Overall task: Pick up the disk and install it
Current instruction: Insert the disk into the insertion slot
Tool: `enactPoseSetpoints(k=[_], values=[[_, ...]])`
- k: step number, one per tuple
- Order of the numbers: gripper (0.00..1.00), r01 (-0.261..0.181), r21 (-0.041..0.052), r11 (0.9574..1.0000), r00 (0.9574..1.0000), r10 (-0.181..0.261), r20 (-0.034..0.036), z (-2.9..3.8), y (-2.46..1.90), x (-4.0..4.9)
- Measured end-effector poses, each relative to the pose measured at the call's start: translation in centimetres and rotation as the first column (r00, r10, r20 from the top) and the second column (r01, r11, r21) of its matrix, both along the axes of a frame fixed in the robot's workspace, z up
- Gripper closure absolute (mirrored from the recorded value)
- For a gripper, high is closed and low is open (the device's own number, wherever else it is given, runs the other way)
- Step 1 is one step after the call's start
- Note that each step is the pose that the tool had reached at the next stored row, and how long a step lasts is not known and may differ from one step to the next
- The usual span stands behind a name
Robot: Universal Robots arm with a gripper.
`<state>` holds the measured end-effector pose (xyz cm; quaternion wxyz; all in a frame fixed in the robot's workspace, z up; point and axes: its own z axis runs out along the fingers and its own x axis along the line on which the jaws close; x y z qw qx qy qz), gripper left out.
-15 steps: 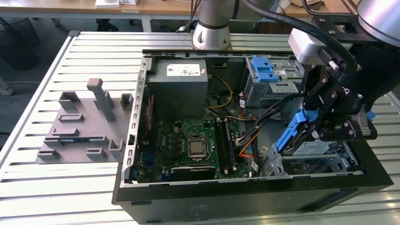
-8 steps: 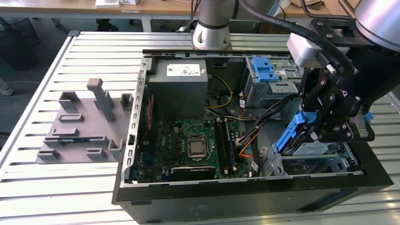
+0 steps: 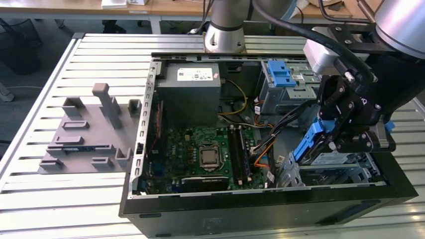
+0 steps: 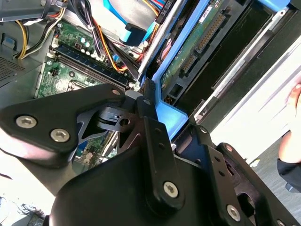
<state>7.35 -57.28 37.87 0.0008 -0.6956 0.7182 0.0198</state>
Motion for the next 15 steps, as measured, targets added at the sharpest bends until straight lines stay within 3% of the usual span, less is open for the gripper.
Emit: enactPoseSetpoints(k=[15], values=[[0.64,0.000,0.0001,1.0000,1.0000,0.000,-0.0011,-0.54,0.00,0.13]])
